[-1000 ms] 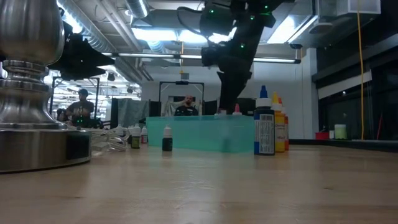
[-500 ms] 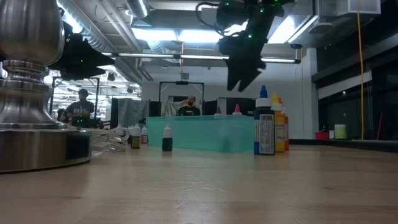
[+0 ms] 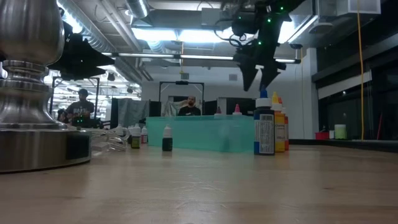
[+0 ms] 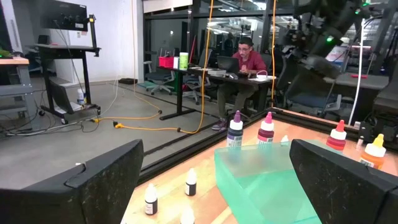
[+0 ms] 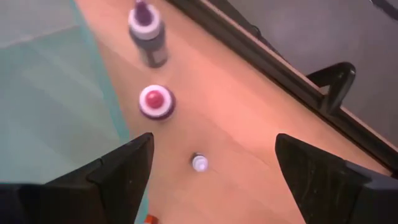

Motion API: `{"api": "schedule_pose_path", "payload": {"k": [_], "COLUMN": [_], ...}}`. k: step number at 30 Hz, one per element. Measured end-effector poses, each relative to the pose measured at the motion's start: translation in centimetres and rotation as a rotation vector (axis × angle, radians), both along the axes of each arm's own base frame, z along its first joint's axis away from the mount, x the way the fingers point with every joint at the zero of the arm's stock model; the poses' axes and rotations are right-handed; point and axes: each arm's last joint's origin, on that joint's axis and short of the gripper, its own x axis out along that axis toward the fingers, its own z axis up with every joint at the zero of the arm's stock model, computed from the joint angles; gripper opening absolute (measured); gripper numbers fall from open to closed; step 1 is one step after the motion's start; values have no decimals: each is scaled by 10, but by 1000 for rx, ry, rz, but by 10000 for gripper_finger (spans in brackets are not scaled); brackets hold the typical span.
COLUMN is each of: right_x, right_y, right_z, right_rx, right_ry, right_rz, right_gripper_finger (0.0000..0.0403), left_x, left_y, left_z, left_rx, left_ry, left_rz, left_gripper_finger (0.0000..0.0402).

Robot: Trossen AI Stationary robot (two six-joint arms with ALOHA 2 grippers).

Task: Pick & Place food coloring
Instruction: Put the small black food coloring bottle into the green bin

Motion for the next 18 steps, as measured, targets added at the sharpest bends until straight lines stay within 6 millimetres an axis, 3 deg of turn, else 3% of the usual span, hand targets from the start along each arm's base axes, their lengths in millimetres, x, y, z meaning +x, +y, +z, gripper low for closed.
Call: {"api": "schedule_pose_path", "payload": {"k": [6, 18], "right_x": [-2, -11], "right_y": [-7, -1], "right_z": [-3, -59], "right_rx": [-2, 78], "right_ry": [-32, -29], "right_rz": [-51, -96], "right_gripper_finger": [335, 336], "left_x": [0, 0], "left_y": [0, 0], "left_z": [0, 0], "left_rx": [0, 0], "left_ry": [0, 0], "left_rz": [0, 0], "left_gripper_finger": [400, 400]}}
